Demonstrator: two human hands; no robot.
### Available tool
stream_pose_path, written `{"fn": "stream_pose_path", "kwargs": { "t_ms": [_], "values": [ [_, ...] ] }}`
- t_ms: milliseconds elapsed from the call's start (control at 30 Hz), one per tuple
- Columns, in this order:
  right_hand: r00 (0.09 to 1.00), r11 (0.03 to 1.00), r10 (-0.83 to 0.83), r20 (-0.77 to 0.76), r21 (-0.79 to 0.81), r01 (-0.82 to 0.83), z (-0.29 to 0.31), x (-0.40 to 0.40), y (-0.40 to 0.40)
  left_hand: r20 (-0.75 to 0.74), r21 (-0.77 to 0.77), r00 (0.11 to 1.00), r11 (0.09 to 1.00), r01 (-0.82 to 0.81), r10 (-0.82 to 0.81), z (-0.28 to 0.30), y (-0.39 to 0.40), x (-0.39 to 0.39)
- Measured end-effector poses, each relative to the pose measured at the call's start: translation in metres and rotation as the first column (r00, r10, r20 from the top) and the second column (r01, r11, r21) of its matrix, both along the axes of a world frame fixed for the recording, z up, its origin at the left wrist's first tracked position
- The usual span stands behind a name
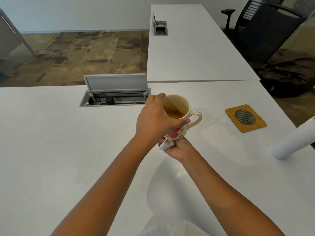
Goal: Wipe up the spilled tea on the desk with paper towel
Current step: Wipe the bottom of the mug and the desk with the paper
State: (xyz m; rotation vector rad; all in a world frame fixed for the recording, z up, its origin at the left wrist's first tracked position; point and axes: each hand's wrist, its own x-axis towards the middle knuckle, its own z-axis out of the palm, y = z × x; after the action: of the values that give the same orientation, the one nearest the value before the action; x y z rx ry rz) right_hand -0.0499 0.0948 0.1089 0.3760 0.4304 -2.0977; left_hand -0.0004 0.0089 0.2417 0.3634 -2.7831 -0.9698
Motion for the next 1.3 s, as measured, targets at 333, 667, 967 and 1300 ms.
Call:
{"fn": "stream_pose_path", "kwargs": {
  "t_ms": [333, 667, 967, 1300],
  "values": [
    [0.972, 0.97, 0.231, 0.038, 0.073, -0.233, -0.009, 0.02, 0.021, 0.073, -0.059, 0.997, 0.998, 0.035, -0.031, -0.006, -0.009, 0.001],
    [0.955, 0.961, 0.272, 0.117, 0.024, -0.277, -0.02, 0.013, 0.06, 0.116, -0.061, 0.993, 0.997, 0.045, -0.038, -0.01, -0.011, 0.012],
    [0.981, 0.959, 0.05, -0.189, 0.285, 0.006, -0.018, 0.012, 0.08, 0.085, -0.013, 0.995, 0.998, -0.057, 0.058, -0.011, -0.025, 0.022],
    [0.907, 0.707, 0.162, -0.39, 0.687, 0.169, -0.006, 0.032, 0.079, 0.082, -0.006, 0.992, 0.995, -0.096, 0.096, -0.015, -0.029, 0.031]
  ]
}}
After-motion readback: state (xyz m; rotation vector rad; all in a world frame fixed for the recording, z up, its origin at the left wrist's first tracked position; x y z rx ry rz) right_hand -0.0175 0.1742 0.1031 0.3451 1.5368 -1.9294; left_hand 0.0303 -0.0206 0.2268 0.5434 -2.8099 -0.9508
